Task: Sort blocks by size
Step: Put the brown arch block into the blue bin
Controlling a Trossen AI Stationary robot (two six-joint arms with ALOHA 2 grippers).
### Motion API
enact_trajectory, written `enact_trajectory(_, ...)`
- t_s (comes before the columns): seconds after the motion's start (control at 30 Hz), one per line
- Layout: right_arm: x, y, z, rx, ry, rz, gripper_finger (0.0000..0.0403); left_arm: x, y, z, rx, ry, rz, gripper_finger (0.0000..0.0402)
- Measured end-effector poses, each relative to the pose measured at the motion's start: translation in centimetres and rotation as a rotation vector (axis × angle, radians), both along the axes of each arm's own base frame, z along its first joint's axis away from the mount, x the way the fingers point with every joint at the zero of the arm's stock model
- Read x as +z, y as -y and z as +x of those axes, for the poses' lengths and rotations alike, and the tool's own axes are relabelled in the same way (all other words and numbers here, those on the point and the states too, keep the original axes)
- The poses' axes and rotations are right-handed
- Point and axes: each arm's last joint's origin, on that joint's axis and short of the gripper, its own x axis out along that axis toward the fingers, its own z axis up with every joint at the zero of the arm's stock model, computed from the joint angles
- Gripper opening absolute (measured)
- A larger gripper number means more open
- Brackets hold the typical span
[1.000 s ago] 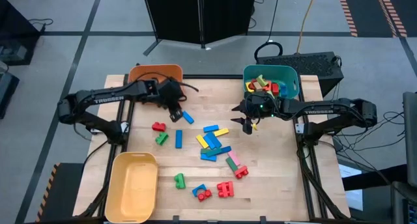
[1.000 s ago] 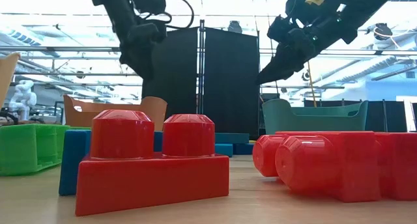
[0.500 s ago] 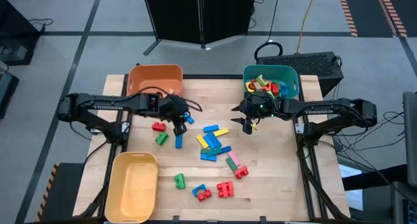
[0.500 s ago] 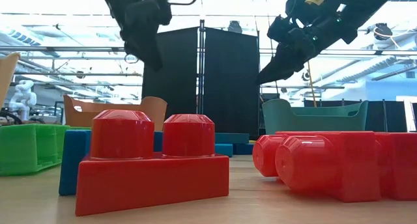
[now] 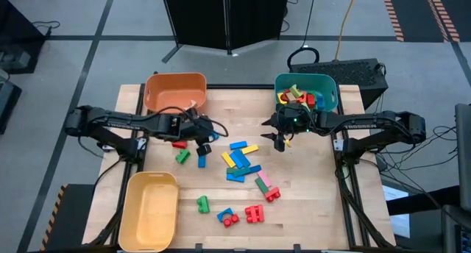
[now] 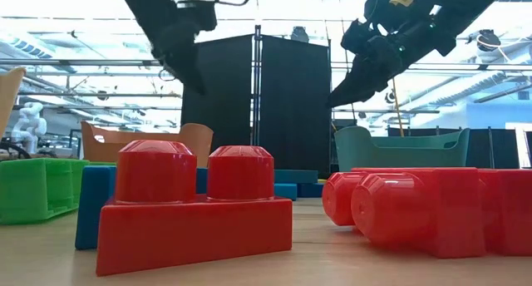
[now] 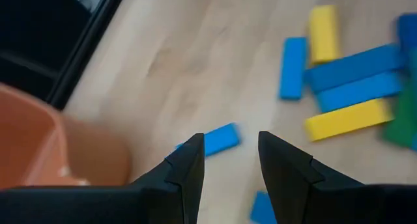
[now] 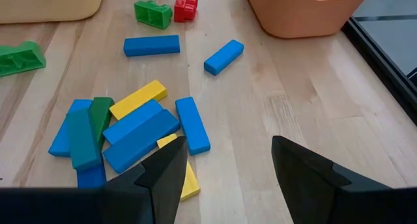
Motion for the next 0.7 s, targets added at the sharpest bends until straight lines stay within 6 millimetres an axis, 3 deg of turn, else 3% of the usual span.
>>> enact_trajectory(0.13,0.2,0.1,0.1,0.026,0.015,-0.060,0.0210,0.1,-2.5,-0.9,0.030,-0.055,0.020,0.0141)
enact_trajectory(0.33,1.5,1.0,0.5,0.092,0.128,-0.306,0.0210,3.2,-7.9,-3.6,0.028,0.032,-0.030,0.0141)
enact_trajectory(0.43,2.6,2.1,0.6,0.073,0.219,-0.428,0.0210,4.2,-10.5,-5.7,0.106,0.073,-0.028,0.0141)
enact_trajectory(0.57,3.7,4.3,0.0,-0.021,0.298,-0.493,0.0210,3.8,-13.6,-7.7,0.211,0.064,-0.072,0.0141)
enact_trajectory(0.7,3.7,6.6,-1.1,-0.131,0.287,-0.471,0.0210,2.0,-16.2,-8.3,0.249,0.024,-0.164,0.0141)
